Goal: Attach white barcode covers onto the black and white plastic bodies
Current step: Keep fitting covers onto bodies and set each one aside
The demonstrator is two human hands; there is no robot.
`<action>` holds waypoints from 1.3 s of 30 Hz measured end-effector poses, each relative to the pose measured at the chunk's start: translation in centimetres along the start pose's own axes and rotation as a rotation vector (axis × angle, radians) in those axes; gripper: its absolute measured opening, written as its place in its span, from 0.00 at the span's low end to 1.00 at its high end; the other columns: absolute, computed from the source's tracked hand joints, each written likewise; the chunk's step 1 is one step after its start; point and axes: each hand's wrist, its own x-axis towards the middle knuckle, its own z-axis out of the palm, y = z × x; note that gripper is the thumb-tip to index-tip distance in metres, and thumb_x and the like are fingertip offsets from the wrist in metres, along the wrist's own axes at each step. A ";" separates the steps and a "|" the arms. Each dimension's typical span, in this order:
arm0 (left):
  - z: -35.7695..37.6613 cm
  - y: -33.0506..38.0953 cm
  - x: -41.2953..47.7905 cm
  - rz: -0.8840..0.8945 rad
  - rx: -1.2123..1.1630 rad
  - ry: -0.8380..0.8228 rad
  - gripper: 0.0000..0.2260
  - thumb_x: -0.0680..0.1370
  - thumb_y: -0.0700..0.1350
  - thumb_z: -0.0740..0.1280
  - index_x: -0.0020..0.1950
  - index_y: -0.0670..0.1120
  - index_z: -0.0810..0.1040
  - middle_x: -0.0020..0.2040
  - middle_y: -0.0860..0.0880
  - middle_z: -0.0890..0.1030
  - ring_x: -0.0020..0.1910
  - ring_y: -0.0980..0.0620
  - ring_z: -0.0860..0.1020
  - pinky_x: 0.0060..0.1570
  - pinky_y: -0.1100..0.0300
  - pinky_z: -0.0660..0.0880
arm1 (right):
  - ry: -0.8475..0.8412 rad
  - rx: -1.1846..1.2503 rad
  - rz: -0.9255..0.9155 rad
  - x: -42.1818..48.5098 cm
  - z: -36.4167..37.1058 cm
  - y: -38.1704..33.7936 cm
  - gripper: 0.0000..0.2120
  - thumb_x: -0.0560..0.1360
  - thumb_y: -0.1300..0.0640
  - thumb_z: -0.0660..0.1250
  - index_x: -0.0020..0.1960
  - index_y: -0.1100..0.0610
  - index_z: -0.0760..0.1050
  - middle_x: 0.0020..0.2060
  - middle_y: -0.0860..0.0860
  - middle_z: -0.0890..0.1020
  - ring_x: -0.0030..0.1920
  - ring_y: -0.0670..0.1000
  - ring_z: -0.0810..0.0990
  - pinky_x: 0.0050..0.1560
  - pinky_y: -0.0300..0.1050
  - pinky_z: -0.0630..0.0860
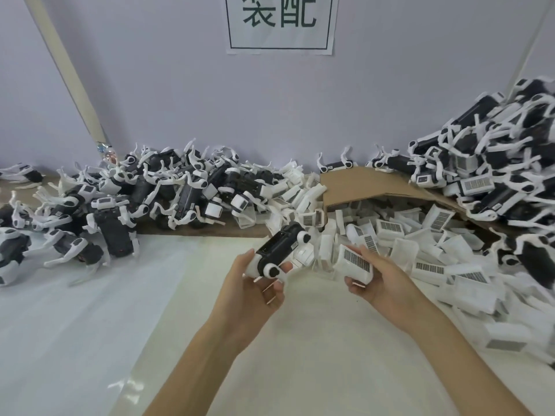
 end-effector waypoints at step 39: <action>0.4 -1.5 -0.7 0.021 0.539 -0.078 0.27 0.75 0.69 0.58 0.62 0.53 0.83 0.43 0.45 0.82 0.24 0.54 0.54 0.28 0.65 0.62 | 0.117 -0.776 -0.634 -1.9 3.8 0.5 0.15 0.73 0.46 0.68 0.59 0.44 0.78 0.56 0.35 0.80 0.60 0.41 0.76 0.55 0.31 0.70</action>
